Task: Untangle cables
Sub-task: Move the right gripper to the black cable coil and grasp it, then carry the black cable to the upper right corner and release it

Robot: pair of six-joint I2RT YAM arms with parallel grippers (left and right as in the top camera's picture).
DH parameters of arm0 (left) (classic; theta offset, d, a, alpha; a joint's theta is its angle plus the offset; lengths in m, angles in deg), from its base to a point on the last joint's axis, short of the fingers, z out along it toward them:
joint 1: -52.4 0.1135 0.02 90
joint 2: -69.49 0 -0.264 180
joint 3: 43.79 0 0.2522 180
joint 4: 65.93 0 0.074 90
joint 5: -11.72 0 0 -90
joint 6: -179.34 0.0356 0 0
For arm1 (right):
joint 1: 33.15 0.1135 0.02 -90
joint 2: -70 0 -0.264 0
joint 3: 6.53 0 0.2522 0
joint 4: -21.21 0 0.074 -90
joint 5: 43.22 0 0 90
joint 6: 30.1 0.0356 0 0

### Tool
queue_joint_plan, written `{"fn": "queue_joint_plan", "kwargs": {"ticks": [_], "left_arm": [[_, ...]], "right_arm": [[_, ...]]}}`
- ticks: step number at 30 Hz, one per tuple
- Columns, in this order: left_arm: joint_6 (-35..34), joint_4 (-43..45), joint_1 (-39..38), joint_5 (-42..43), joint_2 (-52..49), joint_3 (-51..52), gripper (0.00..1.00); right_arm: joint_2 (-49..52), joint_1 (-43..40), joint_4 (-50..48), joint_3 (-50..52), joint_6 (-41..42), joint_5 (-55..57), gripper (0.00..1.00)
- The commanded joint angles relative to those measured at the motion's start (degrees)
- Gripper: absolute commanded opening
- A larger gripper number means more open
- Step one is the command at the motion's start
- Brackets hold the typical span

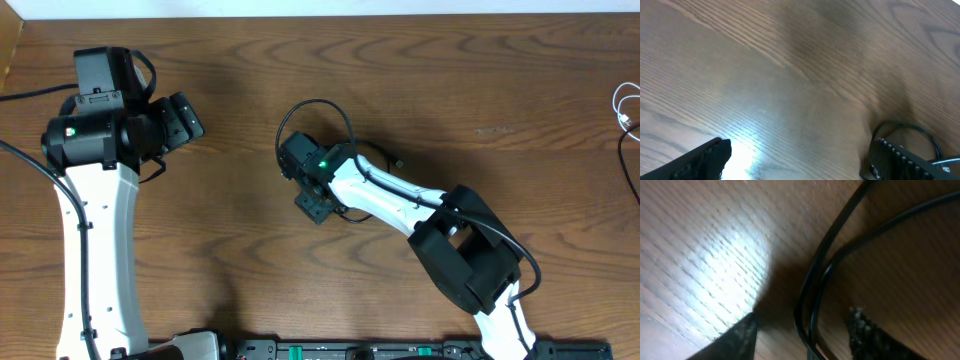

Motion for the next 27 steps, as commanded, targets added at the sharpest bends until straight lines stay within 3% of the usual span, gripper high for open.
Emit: {"fn": "queue_joint_plan", "kwargs": {"ticks": [1, 3, 8, 16, 27], "left_arm": [[1.0, -0.2, 0.2, -0.5, -0.3, -0.2, 0.93], [1.0, -0.4, 0.2, -0.5, -0.3, -0.2, 0.93], [1.0, -0.7, 0.2, -0.5, -0.3, -0.2, 0.93], [0.9, -1.0, 0.2, 1.5, -0.3, -0.2, 0.93], [0.9, -1.0, 0.2, 6.4, -0.3, -0.2, 0.93]], "right_arm": [[0.6, -0.2, 1.6, 3.1, -1.1, -0.6, 0.49], [0.6, -0.2, 1.7, 4.5, -1.7, -0.8, 0.41], [0.6, -0.3, 2.4, 8.0, -1.3, -1.2, 0.02], [-1.4, -3.3, 2.4, 8.0, 5.3, 0.6, 0.01], [-15.7, -18.8, 5.0, 2.2, 6.5, -13.7, 0.01]]}}
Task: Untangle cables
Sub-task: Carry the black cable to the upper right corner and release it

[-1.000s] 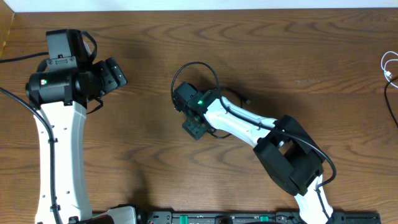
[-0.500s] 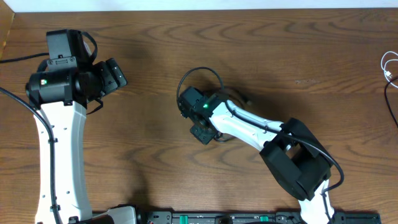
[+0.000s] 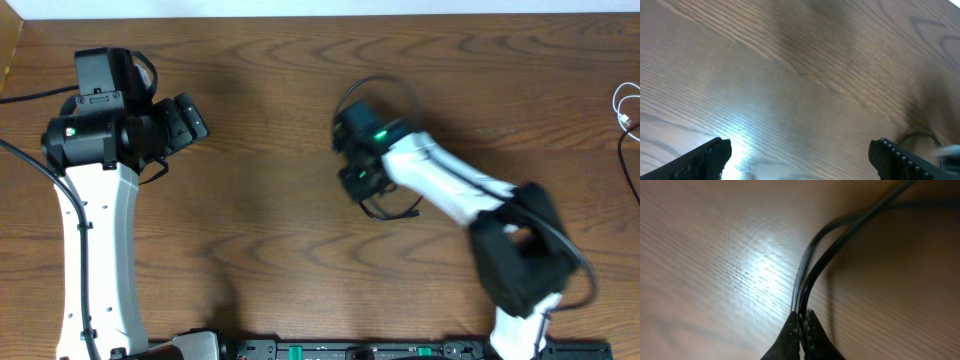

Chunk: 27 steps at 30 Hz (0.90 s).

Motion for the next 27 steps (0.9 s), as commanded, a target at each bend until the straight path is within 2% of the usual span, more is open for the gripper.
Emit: {"fn": "queue_joint_plan", "kwargs": {"ticks": [1, 9, 17, 20, 27], "left_arm": [[0.9, -0.4, 0.2, 2.9, -0.3, -0.2, 0.93], [0.8, -0.4, 0.2, 3.3, -0.3, -0.2, 0.93], [0.8, -0.4, 0.2, 3.3, -0.3, -0.2, 0.93], [0.8, -0.4, 0.2, 3.3, -0.3, -0.2, 0.94], [0.8, -0.4, 0.2, 3.3, -0.3, -0.2, 0.93]], "right_arm": [[-5.8, -6.1, 1.8, -4.7, 1.9, -5.2, 0.01], [-6.6, -19.0, 9.2, -22.7, 2.7, -4.1, 0.01], [-6.6, -31.6, 5.4, -40.0, 7.0, 3.4, 0.01], [-6.6, -37.1, 1.3, -43.0, 7.2, 4.1, 0.01], [-4.3, -48.6, -6.0, -43.0, 8.3, 11.7, 0.01]]}}
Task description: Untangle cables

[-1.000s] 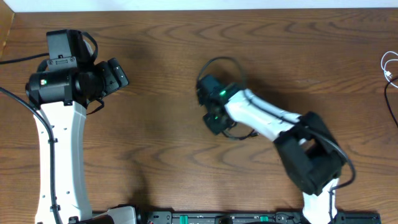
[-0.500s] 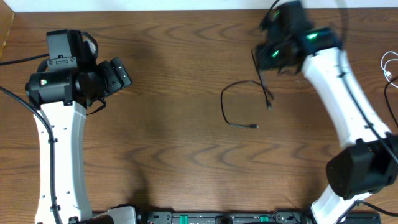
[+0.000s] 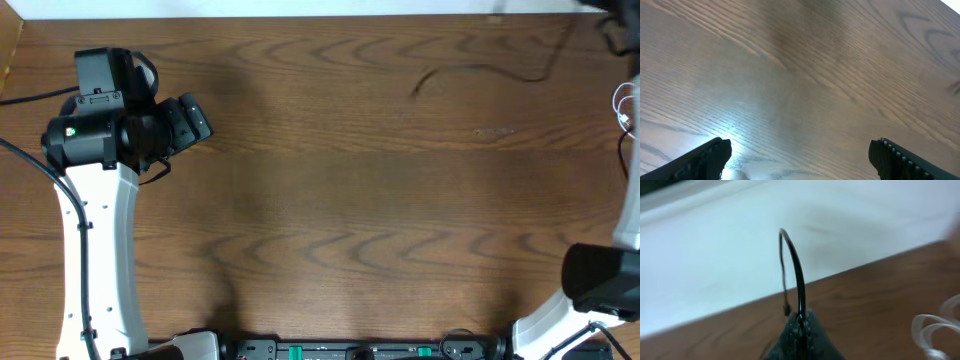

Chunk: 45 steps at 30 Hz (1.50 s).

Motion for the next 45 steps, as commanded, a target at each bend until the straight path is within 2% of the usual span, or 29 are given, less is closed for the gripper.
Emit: {"fn": "queue_joint_plan", "kwargs": {"ticks": [1, 9, 16, 21, 22, 23, 24, 25, 26, 27, 35, 38, 42, 45], "left_arm": [[0.8, -0.2, 0.2, 0.2, -0.3, -0.2, 0.94], [0.8, -0.2, 0.2, 0.3, -0.3, -0.2, 0.93], [0.8, -0.7, 0.2, 0.3, -0.3, -0.2, 0.93], [0.8, -0.7, 0.2, 0.3, -0.3, -0.2, 0.94], [0.8, -0.7, 0.2, 0.3, -0.3, -0.2, 0.93], [0.8, -0.9, 0.2, 0.3, -0.3, -0.2, 0.93], [0.8, -0.9, 0.2, 0.3, -0.3, -0.2, 0.93], [0.8, -0.9, 0.2, 0.3, -0.3, -0.2, 0.93], [0.8, -0.9, 0.2, 0.3, -0.3, -0.2, 0.93], [0.8, -0.9, 0.2, 0.3, -0.3, -0.2, 0.93], [2.3, -0.6, -0.4, 0.2, -0.3, -0.2, 0.93], [4.6, -0.4, -2.1, 0.2, -0.3, -0.2, 0.93], [5.1, -0.4, -4.4, 0.2, -0.3, -0.2, 0.93], [5.1, -0.4, -6.3, 0.2, -0.3, -0.2, 0.93]], "right_arm": [[2.0, -4.6, -2.1, -0.7, 1.3, 5.6, 0.01], [12.0, -12.7, -4.3, -0.7, 1.4, 9.3, 0.01], [16.4, -13.9, -3.5, -0.7, 1.9, 9.7, 0.01], [18.3, -13.9, -3.5, -0.7, 2.0, 10.4, 0.05], [18.5, -13.9, -3.4, -0.7, 2.0, 10.3, 0.13], [18.6, -13.9, -3.3, -0.7, 2.0, 10.3, 0.3], [18.7, -13.9, -3.0, -0.7, 2.0, 10.3, 0.59], [18.7, -13.9, -2.8, -0.7, 2.0, 10.3, 0.79], [18.6, -13.8, -2.6, -0.7, 2.0, 10.3, 0.91], [18.6, -13.8, -2.6, -0.7, 2.0, 10.2, 0.98], [16.1, -13.4, 5.3, -0.8, 1.8, -0.1, 0.99], [12.8, -12.1, 10.2, -0.8, -1.8, -10.2, 0.99], [8.5, -9.5, 15.7, -0.8, -4.4, -17.1, 0.99], [4.8, -6.0, 20.3, -0.8, -10.4, -22.0, 0.99]]}}
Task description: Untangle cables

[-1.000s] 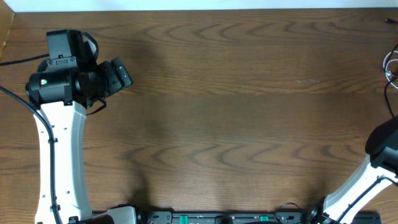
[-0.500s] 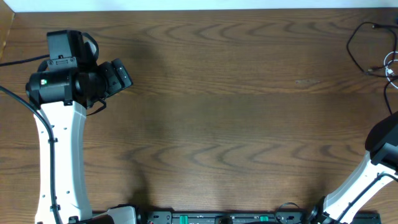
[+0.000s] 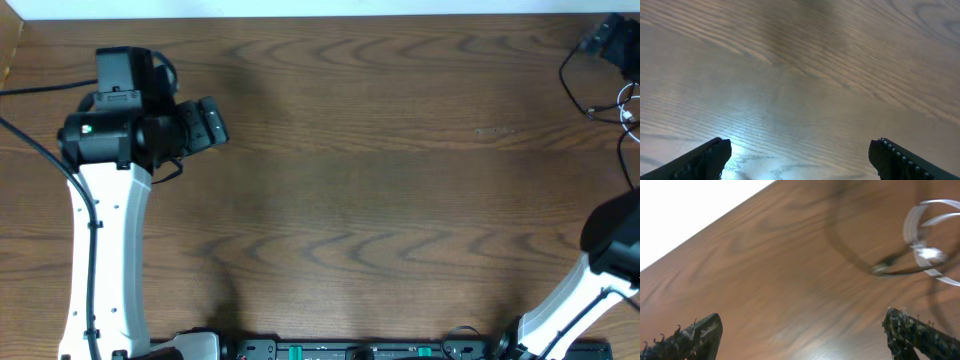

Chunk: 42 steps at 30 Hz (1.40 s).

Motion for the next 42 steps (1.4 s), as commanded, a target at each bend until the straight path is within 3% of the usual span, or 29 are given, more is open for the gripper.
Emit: {"fn": "queue_joint_plan", "kwargs": {"ticks": [1, 9, 14, 21, 26, 38, 42], "left_arm": [[1.5, 0.0, -1.8, 0.0, -0.3, -0.2, 0.93], [1.5, 0.0, -2.2, 0.0, -0.3, -0.2, 0.93], [1.5, 0.0, -2.2, 0.0, -0.3, -0.2, 0.93], [1.5, 0.0, -2.2, 0.0, -0.3, -0.2, 0.93], [1.5, 0.0, -2.2, 0.0, -0.3, -0.2, 0.93], [1.5, 0.0, -2.2, 0.0, -0.3, -0.2, 0.94], [1.5, 0.0, -2.2, 0.0, -0.3, -0.2, 0.94]], "right_arm": [[-7.8, 4.7, 3.6, -0.7, -8.3, -9.7, 0.98], [-17.3, 15.8, 12.0, -0.7, -11.6, -4.9, 0.95], [-23.6, 20.8, 17.2, -0.7, -11.5, -4.7, 0.99], [-30.6, 22.1, 29.5, -0.7, -4.5, -5.6, 0.99], [-32.8, 22.1, 34.9, -0.7, -4.3, -5.6, 0.99], [-33.0, 22.1, 35.5, -0.6, -3.8, -5.1, 0.99], [-35.0, 23.4, 27.4, 2.9, -3.8, -0.2, 0.99]]}}
